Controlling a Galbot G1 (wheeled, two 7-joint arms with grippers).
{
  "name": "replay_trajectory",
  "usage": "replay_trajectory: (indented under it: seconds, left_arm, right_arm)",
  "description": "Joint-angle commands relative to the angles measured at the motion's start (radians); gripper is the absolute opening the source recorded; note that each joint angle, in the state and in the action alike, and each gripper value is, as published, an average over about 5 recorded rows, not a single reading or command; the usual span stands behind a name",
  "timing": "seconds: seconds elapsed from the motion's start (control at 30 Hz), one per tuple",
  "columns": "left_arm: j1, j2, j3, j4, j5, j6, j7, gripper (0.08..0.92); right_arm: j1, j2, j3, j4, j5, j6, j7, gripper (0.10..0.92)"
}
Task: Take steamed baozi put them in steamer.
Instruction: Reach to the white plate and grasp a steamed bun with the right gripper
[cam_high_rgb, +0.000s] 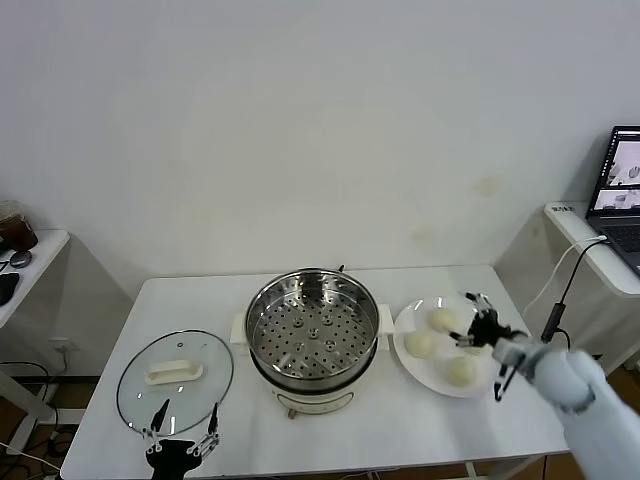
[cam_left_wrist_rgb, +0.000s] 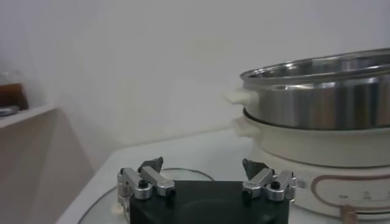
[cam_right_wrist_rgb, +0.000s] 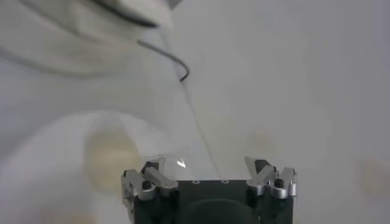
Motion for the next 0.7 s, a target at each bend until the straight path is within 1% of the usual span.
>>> replay_trajectory:
  seconds: [0.03, 0.23, 0.4, 0.53, 0.7]
  left_arm:
    - [-0.002, -0.004, -0.014, 0.001, 0.017, -0.006, 0.0, 0.823]
    - [0.0, -0.011, -0.036, 0.004, 0.016, -0.008, -0.005, 0.823]
    - [-0.001, -0.014, -0.052, 0.012, 0.013, -0.011, -0.01, 0.823]
    - [-0.002, -0.014, -0.06, 0.015, 0.012, -0.011, -0.01, 0.823]
    - [-0.001, -0.014, -0.063, 0.02, 0.012, -0.013, -0.011, 0.823]
  right_arm:
    - [0.389, -0.071, -0.274, -0.196, -0.117, 0.015, -0.263, 0.823]
    - [0.595, 0.028, -0.522, -0.405, -0.114, 0.043, -0.413, 0.823]
    - [0.663, 0.096, -0.623, -0.541, -0.07, 0.051, -0.452, 0.823]
    - [0.67, 0.126, -0.65, -0.589, -0.053, 0.034, -0.451, 0.823]
    - [0.664, 0.142, -0.664, -0.609, -0.031, 0.02, -0.435, 0.823]
